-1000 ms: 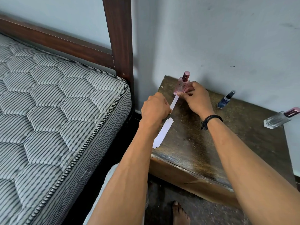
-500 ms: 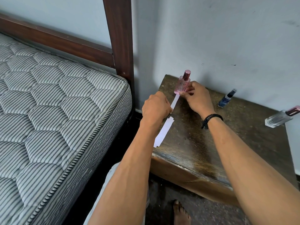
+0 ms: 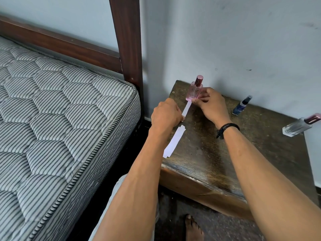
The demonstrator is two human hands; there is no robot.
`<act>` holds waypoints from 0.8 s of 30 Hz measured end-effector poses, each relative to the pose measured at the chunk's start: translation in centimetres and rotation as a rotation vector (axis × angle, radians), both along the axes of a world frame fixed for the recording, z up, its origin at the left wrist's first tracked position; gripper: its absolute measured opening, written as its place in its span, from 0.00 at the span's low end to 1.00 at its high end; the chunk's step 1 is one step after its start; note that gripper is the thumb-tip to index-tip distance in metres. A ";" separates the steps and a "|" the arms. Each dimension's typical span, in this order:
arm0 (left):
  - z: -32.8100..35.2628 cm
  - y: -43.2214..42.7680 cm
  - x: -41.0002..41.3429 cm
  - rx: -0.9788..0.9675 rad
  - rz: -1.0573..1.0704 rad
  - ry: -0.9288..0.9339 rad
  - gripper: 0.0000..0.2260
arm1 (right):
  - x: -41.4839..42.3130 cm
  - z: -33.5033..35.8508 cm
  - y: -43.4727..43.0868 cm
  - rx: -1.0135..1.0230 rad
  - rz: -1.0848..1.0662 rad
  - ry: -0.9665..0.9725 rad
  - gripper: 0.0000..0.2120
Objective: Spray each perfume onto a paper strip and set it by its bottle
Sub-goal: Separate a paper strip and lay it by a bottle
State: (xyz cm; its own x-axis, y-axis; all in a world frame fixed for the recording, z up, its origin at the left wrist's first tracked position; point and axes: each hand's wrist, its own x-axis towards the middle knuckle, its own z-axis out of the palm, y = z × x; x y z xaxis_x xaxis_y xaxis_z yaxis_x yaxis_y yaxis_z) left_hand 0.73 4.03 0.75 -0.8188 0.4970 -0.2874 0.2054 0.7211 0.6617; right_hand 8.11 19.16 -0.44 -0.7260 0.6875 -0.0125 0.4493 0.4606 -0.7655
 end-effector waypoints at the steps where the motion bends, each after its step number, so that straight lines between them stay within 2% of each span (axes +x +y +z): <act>1: 0.0 0.0 -0.2 0.009 0.003 -0.013 0.07 | 0.3 0.3 -0.1 -0.026 -0.007 0.008 0.23; 5: 0.1 -0.3 -0.9 0.043 0.002 -0.067 0.04 | 3.0 1.5 -1.9 -0.044 -0.051 -0.017 0.24; 7: 0.3 -0.6 -1.3 0.054 0.007 -0.070 0.03 | 5.2 2.0 -3.6 -0.039 -0.038 -0.033 0.20; 15: 0.2 -1.0 -2.3 0.101 0.032 -0.098 0.12 | 13.9 1.0 -10.5 -0.049 -0.062 -0.031 0.04; 19: 0.0 -1.1 -2.5 0.099 -0.004 -0.094 0.14 | 14.4 -0.4 -11.0 0.078 -0.076 -0.048 0.03; 24: 0.1 -1.8 -3.3 0.126 -0.078 -0.058 0.09 | 13.7 0.2 -8.8 0.053 -0.231 0.066 0.04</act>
